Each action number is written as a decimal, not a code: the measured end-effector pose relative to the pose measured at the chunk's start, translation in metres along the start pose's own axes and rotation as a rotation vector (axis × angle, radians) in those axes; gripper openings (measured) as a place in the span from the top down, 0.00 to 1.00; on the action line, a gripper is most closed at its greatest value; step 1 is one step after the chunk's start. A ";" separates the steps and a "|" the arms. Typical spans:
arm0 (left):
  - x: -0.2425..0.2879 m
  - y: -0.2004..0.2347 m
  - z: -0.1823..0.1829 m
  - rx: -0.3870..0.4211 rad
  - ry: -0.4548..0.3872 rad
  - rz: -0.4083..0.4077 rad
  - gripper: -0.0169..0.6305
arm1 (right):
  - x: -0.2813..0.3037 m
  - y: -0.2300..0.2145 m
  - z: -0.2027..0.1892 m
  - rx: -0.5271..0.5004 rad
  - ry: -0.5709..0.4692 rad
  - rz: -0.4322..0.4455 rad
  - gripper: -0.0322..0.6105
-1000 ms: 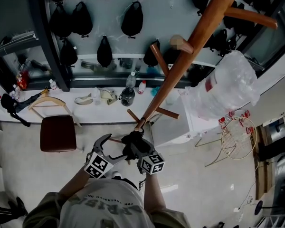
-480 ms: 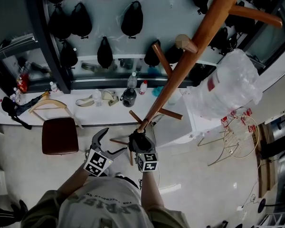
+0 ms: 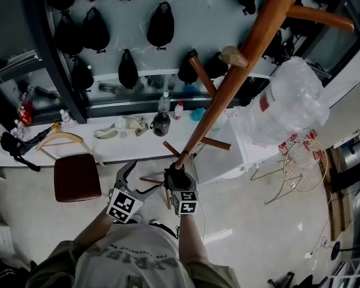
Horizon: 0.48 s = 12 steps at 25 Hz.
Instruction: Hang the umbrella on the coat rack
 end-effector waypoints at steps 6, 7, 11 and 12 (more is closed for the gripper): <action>-0.004 0.007 0.005 0.001 -0.009 -0.007 0.23 | -0.001 -0.002 -0.003 0.011 0.007 -0.029 0.50; -0.005 0.008 0.006 0.002 -0.010 -0.006 0.23 | -0.003 0.000 0.002 0.012 -0.008 -0.030 0.50; -0.009 0.012 0.010 0.004 -0.018 0.000 0.23 | -0.013 0.003 0.021 0.007 -0.072 -0.039 0.50; -0.011 0.011 0.012 0.005 -0.021 0.000 0.23 | -0.017 0.004 0.026 0.007 -0.091 -0.041 0.50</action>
Point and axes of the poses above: the fingertips, and each gripper's own axes: x forward along the fingers, y to its left, z out of its top, the point moved 2 cm from there along -x, backward along the fingers, and after that the axes turned 9 degrees about -z, right-handed, at the moved point
